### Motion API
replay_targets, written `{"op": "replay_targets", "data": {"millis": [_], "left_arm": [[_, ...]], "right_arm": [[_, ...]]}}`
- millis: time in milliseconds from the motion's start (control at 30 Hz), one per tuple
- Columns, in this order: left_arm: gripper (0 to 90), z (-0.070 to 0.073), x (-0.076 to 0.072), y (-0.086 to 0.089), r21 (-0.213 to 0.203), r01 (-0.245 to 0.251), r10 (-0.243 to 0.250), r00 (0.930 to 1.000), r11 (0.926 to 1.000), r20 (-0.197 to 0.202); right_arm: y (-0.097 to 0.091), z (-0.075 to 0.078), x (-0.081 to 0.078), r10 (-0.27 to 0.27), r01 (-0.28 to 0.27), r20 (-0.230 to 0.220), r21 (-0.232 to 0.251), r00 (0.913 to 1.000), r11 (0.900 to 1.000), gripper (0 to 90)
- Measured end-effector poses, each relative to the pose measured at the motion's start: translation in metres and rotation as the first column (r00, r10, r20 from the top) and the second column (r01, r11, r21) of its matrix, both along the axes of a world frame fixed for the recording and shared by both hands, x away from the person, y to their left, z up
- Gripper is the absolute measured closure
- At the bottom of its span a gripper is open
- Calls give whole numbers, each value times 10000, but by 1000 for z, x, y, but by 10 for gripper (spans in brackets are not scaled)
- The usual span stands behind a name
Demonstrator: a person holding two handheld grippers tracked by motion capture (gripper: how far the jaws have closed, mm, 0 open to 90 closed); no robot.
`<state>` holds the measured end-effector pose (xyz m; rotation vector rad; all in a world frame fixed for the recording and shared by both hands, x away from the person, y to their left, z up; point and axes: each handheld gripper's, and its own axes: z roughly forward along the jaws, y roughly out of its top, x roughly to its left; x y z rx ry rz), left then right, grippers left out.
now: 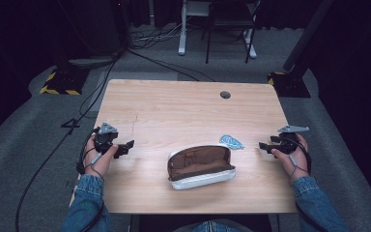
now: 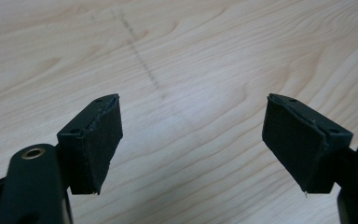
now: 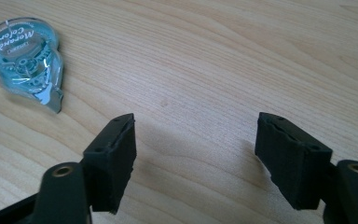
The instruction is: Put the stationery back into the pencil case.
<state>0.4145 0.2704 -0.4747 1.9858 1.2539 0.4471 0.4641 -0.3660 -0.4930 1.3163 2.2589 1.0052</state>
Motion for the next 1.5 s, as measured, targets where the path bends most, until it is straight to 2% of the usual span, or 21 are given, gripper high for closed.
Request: {"op": "replay_targets", "data": {"millis": [100, 200, 300, 400, 467, 600, 900, 1000, 1067, 1133, 1500], "left_arm": [[200, -8, 2, 3, 196, -71, 74, 9999, 9998, -142], [202, -15, 6, 5, 128, -84, 85, 9999, 9999, -131], [205, -22, 9, 6, 567, -73, 85, 9998, 9984, -203], [200, -27, 11, 6, 707, -5, 29, 9994, 9975, -340], [188, -29, 12, 6, 877, 55, -34, 9997, 9961, -244], [182, -30, 13, 6, 819, 70, -52, 9997, 9966, -227], [164, -30, 13, 5, 819, 122, -101, 9996, 9966, -256], [163, -30, 13, 5, 795, 99, -79, 9996, 9968, -259], [163, -30, 13, 5, 799, 100, -80, 9996, 9968, -253], [162, -30, 13, 5, 804, 102, -83, 9997, 9967, -249], [164, -30, 13, 5, 863, 129, -108, 9996, 9962, -247]], "right_arm": [[2, 4, -1, 294, -297, -124, -272, 9995, 9992, 294], [3, 8, -2, 479, -490, -272, -396, 9985, 9980, 321], [5, 13, -3, 526, -539, -284, -459, 9982, 9975, 352], [5, 19, -4, 649, -661, -271, -455, 9975, 9968, 393], [6, 23, -5, 727, -739, -288, -419, 9969, 9964, 413], [9, 29, -6, 871, -879, -210, -383, 9960, 9954, 425], [19, 40, -7, 1202, -1211, -359, -242, 9921, 9923, 442], [25, 45, -7, 1522, -1533, -428, -240, 9874, 9879, 441], [32, 51, -7, 1840, -1857, -379, -475, 9822, 9815, 441], [34, 52, -7, 1897, -1912, -347, -479, 9812, 9804, 443], [68, 58, 1, 2994, -3039, -634, -786, 9520, 9495, 455]]}}
